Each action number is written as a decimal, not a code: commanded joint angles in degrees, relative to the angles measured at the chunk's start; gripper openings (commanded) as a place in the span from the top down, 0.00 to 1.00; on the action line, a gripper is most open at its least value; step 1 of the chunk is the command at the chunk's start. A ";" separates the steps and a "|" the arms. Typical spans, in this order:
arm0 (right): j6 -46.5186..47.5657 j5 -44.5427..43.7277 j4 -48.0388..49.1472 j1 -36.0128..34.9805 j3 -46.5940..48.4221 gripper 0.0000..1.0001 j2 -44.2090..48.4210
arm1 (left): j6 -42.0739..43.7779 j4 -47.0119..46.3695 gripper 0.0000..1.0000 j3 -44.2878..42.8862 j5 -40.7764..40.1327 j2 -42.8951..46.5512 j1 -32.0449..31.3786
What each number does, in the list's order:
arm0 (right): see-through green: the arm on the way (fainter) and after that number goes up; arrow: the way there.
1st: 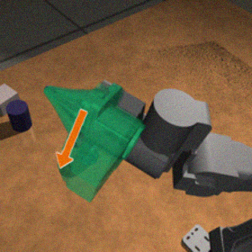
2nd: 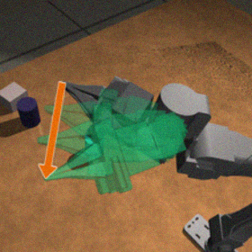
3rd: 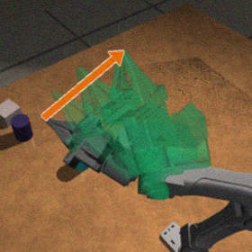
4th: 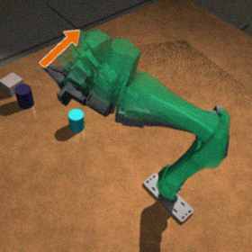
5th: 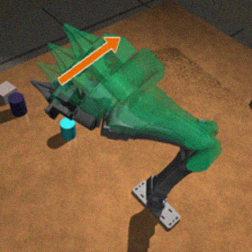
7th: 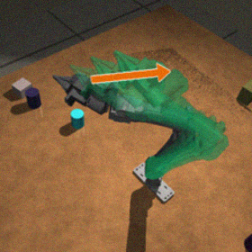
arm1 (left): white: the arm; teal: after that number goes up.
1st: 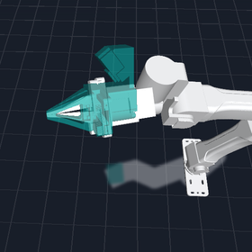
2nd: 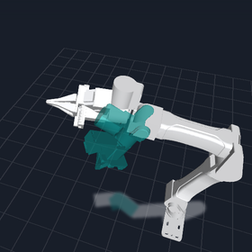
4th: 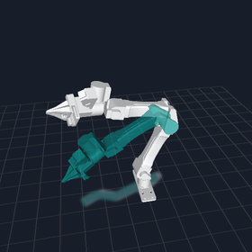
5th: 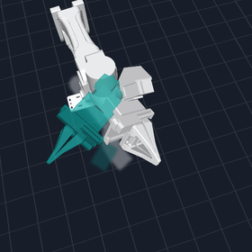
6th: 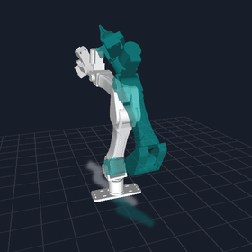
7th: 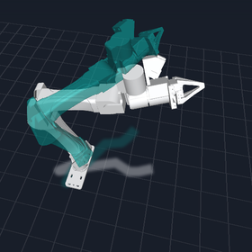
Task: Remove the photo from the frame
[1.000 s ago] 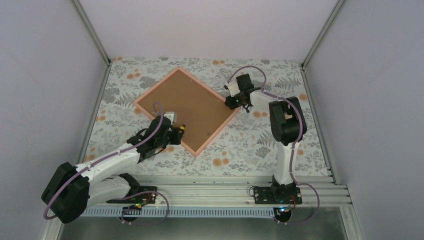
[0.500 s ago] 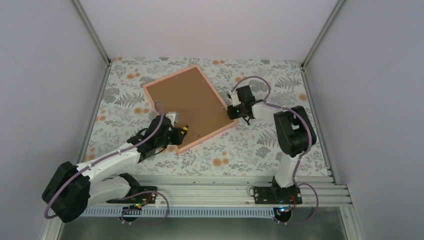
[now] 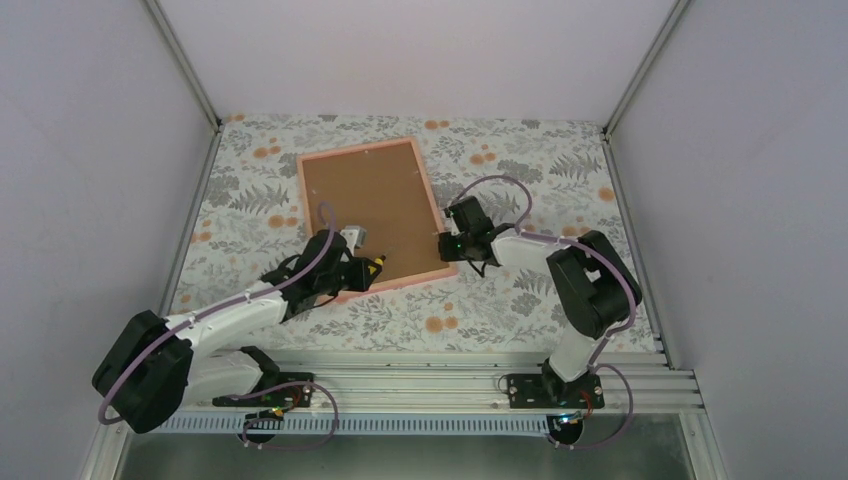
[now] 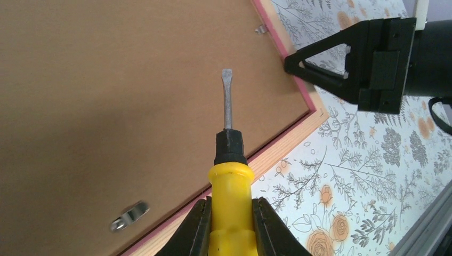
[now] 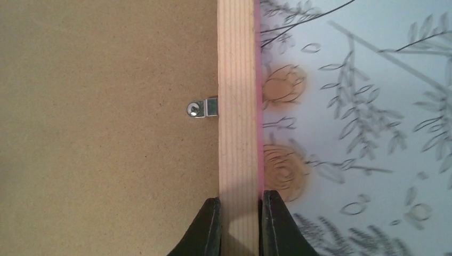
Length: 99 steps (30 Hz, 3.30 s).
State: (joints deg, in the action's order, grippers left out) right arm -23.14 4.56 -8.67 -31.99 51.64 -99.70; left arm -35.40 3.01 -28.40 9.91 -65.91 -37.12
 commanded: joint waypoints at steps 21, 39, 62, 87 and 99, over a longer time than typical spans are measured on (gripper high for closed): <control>-17.36 -0.49 2.67 -13.50 -4.04 0.96 0.95 | -2.11 -11.00 0.98 -4.65 5.63 -14.24 -0.55; -17.76 -0.79 3.12 -14.64 -4.00 0.96 -0.34 | -3.40 -13.02 0.98 -5.87 4.44 -19.81 -2.23; -17.90 -0.25 3.52 -15.28 -4.16 0.96 -1.00 | -6.09 -15.31 0.98 -5.39 -5.95 -21.41 -2.98; -22.03 -1.31 5.75 -15.34 -6.10 0.96 -0.14 | -16.04 -14.04 0.98 -3.04 -18.93 -19.14 -7.29; -20.34 -3.07 3.55 -15.36 -5.33 0.96 0.13 | -13.54 -9.27 0.98 -1.12 -17.96 -8.84 -7.48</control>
State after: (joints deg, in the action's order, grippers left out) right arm -42.11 -0.14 -0.45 -46.24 47.53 -99.00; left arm -50.11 -8.25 -30.39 -7.11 -77.95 -44.49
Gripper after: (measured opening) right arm 0.081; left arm 0.169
